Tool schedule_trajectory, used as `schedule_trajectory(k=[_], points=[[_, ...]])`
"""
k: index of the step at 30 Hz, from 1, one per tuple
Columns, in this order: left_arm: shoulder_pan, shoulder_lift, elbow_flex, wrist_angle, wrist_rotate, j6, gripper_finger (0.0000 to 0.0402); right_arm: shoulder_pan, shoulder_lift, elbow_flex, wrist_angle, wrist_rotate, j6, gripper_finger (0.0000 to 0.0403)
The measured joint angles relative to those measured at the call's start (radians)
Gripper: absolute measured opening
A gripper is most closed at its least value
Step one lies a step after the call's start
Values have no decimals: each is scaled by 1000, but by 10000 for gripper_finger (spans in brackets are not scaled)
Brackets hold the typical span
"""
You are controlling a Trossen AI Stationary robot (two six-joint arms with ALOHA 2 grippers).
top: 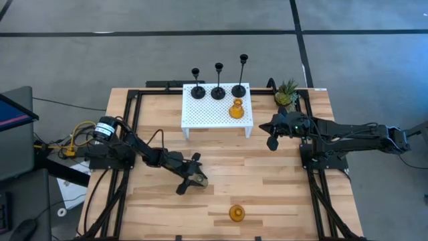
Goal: Pick & Place candle stick holders
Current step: Put the clear candle holder on the shelf
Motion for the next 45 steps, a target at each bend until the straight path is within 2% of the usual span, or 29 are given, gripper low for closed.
schedule_trajectory(k=[4, 10, 15, 18, 22, 28, 34, 39, 45], points=[[3, -2, 0, 7, 0, 1, 126, 0, 0, 0, 0, 0, 0, 0], [22, -2, 0, 7, -13, -60, 126, 0, 0, 0, 0, 0, 0, 0], [35, -30, 0, -29, -51, -137, 144, 0, 0, 0, 0, 0, -1, 0], [35, -77, -2, -75, -77, -145, 128, 0, 0, 0, -1, 0, -2, 0], [35, -177, -2, -154, -143, -175, 127, 0, 0, 0, -2, 0, -5, 0], [35, -347, -2, -306, -278, -210, 127, 0, 0, 0, -3, 0, -25, 0], [50, -470, -2, -337, -418, -201, 127, 0, 0, 0, -4, 1, -25, 0], [107, -541, -2, -336, -431, -201, 127, 0, 0, 0, -5, 1, -26, 0], [179, -566, 9, -332, -455, -202, 128, 0, 0, 0, -5, 2, -29, 0]])
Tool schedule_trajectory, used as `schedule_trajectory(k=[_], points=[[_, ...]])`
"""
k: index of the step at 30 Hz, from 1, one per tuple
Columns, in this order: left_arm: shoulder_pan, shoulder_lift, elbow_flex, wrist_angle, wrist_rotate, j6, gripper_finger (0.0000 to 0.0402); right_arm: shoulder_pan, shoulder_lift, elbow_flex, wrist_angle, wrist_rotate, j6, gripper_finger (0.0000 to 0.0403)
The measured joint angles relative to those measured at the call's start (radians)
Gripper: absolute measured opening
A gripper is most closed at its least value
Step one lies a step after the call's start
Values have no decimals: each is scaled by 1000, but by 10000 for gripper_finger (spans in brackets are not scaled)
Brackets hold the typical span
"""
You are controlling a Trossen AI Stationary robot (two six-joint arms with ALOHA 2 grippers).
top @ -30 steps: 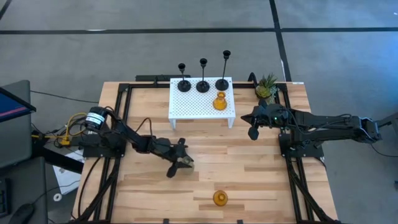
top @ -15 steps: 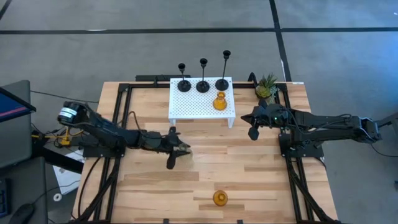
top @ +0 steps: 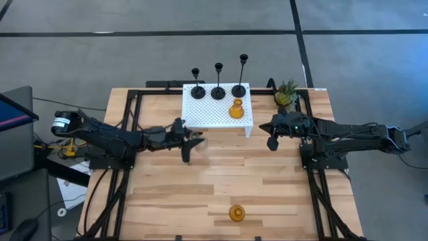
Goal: Pick & Place candle stick holders
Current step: Put the clear candle holder on the shelf
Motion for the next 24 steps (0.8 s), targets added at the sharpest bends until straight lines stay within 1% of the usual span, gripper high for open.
schedule_trajectory(k=[4, 9, 14, 16, 17, 20, 22, 24], points=[[13, 10, 6, 0, 0, -30, 132, 0, 0, 0, 0, 0, -6, 0], [10, 10, 6, 2, 1, -26, 127, 0, 0, 0, 0, 0, -50, 0], [14, 10, 8, -2, 1, -25, 129, -1, 0, 0, 0, 0, -50, 0], [18, 10, 27, -18, 1, -22, 130, -1, 0, 0, 0, 0, -50, 0], [19, 10, 45, -37, 1, -13, 130, -1, 0, 0, 0, 0, -51, 0], [33, 10, 122, -164, 2, 33, 127, -1, 0, 0, 0, 0, -52, 0], [58, 16, 179, -256, 3, 43, 127, -1, 0, 0, 0, 0, -52, 0], [93, 22, 224, -312, 4, 60, 131, -1, 0, 0, 0, 0, -52, 0]])
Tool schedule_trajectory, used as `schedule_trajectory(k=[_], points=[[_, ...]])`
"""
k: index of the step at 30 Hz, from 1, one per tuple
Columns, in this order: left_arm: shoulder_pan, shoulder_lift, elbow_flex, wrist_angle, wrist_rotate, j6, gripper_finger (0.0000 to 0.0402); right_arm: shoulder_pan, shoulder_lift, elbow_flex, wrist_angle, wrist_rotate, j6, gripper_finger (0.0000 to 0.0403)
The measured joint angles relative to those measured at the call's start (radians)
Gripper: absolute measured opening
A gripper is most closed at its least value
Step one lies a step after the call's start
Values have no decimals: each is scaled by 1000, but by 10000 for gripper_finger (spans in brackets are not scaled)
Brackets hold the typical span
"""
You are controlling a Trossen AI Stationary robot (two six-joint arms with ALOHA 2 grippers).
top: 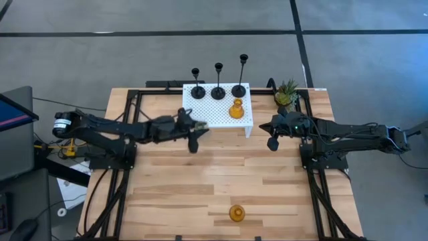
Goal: Pick & Place candle stick holders
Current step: Put the clear candle holder on the shelf
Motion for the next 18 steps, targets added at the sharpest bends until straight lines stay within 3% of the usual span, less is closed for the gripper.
schedule_trajectory(k=[4, 12, 18], points=[[79, 22, 75, -58, 16, 8, 133, 0, 0, 0, 0, 0, 0, 0], [198, 131, 196, -72, 156, 49, 128, -1, 0, 0, 0, 0, 0, 0], [239, 254, 302, -98, 163, 90, 130, -1, 0, 0, 0, 0, 0, 0]])
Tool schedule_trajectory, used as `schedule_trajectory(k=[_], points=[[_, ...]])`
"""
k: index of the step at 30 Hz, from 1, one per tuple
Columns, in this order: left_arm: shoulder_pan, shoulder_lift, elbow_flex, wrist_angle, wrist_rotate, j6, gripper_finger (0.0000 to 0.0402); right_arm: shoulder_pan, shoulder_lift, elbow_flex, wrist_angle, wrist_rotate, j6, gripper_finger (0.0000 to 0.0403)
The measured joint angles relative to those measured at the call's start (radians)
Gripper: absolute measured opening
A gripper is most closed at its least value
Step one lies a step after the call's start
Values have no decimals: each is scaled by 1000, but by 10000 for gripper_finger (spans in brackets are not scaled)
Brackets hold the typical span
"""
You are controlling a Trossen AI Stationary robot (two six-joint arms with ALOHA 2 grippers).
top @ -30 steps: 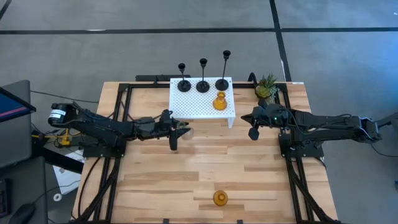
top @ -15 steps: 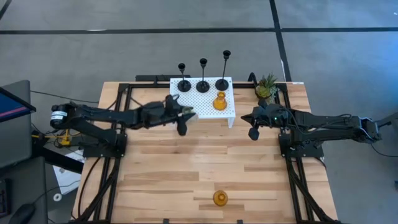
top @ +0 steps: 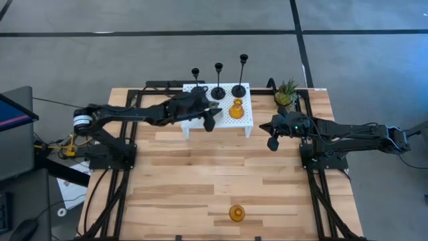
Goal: Pick & Place candle stick holders
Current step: Put the clear candle holder on the shelf
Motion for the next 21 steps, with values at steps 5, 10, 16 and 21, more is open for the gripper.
schedule_trajectory(k=[5, 10, 16, 21], points=[[26, 58, 51, -1, 2, 19, 127, 0, 0, 0, 0, 0, 0, 0], [42, 62, 54, -4, 0, 19, 137, 0, 0, 0, 0, 0, 0, 0], [41, 62, 54, -4, 0, 19, 127, 0, 0, 0, 0, 0, 0, 0], [41, 62, 54, -4, 0, 18, 141, 0, 0, 0, 0, 0, 0, 0]])
